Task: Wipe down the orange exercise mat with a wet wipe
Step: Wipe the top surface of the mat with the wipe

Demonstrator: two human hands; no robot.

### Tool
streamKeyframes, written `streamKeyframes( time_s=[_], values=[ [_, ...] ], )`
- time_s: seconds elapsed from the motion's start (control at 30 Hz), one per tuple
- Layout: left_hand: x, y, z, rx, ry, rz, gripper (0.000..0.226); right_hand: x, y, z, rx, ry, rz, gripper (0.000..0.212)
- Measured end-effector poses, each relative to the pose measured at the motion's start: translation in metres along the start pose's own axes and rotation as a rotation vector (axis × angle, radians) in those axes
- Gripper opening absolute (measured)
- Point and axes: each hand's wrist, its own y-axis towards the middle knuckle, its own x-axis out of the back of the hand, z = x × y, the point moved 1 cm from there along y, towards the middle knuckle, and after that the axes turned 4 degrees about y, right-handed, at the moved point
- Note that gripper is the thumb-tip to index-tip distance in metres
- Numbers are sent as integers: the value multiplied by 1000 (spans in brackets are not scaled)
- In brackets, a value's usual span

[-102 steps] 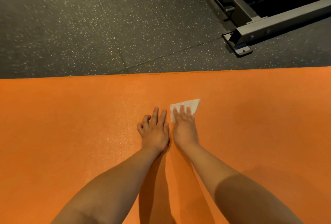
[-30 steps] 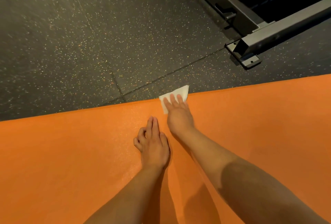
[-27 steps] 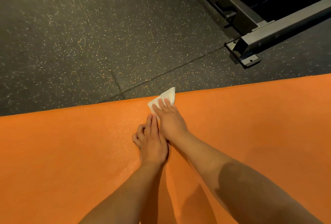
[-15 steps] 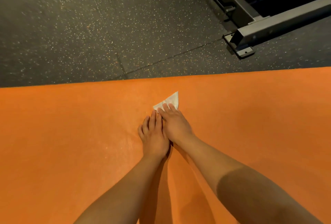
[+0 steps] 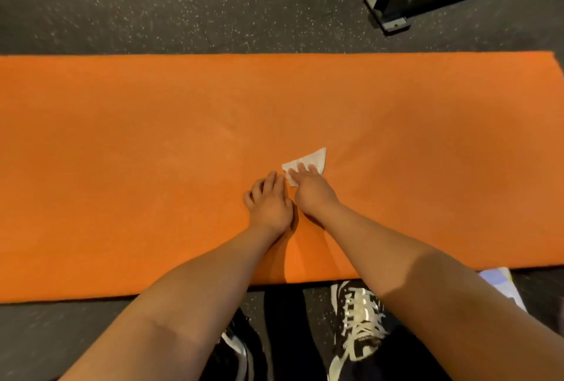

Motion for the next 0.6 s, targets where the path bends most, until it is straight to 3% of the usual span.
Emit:
streamKeyframes(
  time_s=[0.2,0.43,0.6],
  values=[
    [-23,-72,-8,-58,-10,95,52,-45,-84,-8,-64,130,42,54],
    [-29,-115,-17,-109,17,109,49,-64,-131,-19,-114,166,-52,49],
    [-32,-137,-25,-119,15,106,52,-63,-158,-35,-19,82,-89,50]
  ],
)
